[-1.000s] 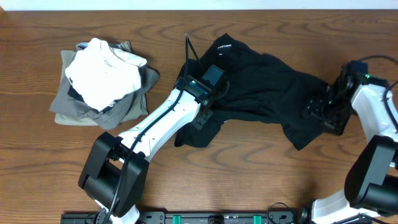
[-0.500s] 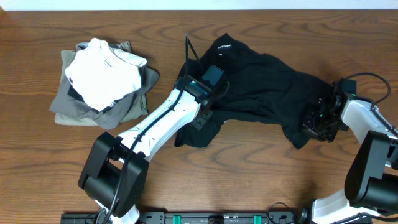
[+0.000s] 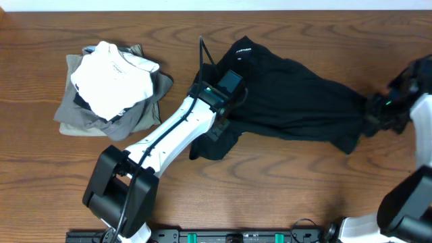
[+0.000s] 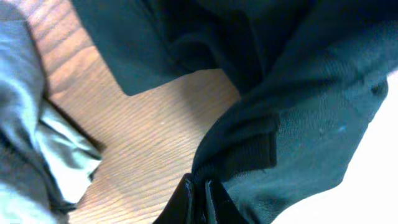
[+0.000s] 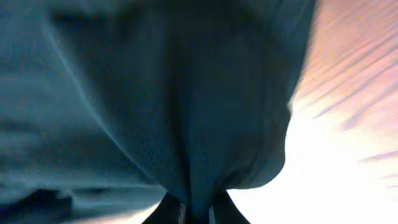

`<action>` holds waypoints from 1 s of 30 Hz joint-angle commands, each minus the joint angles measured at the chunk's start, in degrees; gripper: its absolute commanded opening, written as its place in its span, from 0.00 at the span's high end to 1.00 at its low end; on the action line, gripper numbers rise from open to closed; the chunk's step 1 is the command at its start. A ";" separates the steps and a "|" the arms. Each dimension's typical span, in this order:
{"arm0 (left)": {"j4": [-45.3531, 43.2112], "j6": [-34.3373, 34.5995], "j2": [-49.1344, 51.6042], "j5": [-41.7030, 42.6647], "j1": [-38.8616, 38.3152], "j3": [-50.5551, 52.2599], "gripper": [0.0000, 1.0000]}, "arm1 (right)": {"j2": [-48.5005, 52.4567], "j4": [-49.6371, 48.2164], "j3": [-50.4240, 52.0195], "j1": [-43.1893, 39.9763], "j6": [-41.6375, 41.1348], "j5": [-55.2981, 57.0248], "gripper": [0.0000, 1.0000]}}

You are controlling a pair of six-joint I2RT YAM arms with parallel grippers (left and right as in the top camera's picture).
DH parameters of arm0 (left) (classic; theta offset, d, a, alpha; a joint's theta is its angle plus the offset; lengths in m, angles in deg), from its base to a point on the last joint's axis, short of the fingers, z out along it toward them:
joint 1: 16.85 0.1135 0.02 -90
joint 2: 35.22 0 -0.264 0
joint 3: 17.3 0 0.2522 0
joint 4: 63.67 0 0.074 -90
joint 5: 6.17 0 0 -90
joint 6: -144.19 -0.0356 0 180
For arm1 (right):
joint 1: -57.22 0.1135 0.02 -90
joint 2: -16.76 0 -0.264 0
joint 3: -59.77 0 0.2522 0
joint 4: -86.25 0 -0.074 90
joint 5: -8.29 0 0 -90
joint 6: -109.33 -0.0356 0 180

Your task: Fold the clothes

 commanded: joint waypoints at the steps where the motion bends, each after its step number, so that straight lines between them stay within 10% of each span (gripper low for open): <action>1: 0.31 1.40 -2.56 -2.60 1.57 -0.92 0.94 | -1.31 -1.18 -2.67 -1.42 2.49 3.37 0.90; 20: -0.07 1.33 -3.23 -2.56 2.78 -0.90 0.94 | 6.12 -20.41 -2.58 -1.57 -2.27 4.42 0.91; 30: -0.07 1.33 -3.23 -2.56 2.78 -0.92 0.94 | 8.04 4.09 -2.01 -1.16 4.24 -8.70 0.73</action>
